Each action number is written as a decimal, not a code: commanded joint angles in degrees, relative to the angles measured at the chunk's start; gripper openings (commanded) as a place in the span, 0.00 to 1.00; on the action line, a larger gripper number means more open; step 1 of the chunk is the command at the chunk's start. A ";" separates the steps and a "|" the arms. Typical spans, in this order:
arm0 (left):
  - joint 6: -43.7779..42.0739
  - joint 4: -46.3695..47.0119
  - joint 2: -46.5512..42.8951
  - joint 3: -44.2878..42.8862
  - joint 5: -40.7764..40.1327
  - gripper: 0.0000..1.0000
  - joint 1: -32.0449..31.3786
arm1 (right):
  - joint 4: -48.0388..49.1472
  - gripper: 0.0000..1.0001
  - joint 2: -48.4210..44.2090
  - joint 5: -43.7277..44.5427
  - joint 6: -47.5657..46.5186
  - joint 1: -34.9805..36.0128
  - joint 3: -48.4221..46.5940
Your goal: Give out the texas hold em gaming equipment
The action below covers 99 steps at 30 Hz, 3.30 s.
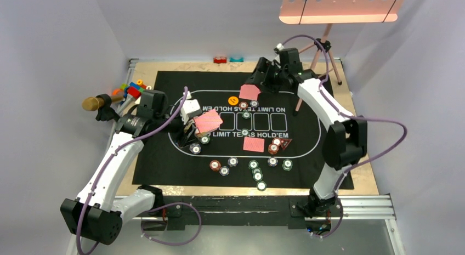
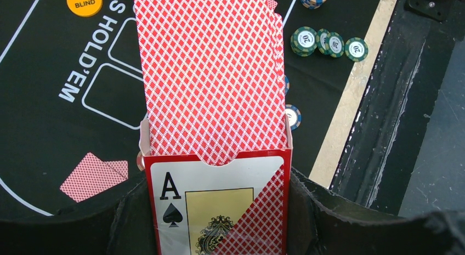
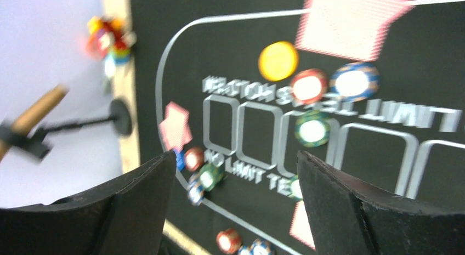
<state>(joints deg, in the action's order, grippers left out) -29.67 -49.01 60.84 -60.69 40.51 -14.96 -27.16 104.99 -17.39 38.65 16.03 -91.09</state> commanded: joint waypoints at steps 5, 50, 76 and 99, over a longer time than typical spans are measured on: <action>-1.45 1.90 0.16 -0.01 2.35 0.00 0.55 | 7.54 0.89 -10.98 -19.32 2.21 9.67 7.71; -1.06 2.19 -0.09 -0.93 3.20 0.00 0.55 | 3.01 0.66 -10.08 -16.71 -2.24 23.91 6.71; -1.17 2.01 -0.10 -0.82 3.38 0.00 0.55 | 6.03 0.22 -16.18 -16.71 -0.08 18.02 10.91; -1.54 1.64 0.00 -0.71 3.17 0.00 0.55 | 19.98 0.00 -24.80 -22.19 12.18 11.48 20.73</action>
<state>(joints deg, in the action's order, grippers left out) -29.78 -48.93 62.13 -60.27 41.34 -14.85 -15.70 83.50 -34.87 44.62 29.56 -73.76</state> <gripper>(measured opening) 0.701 0.007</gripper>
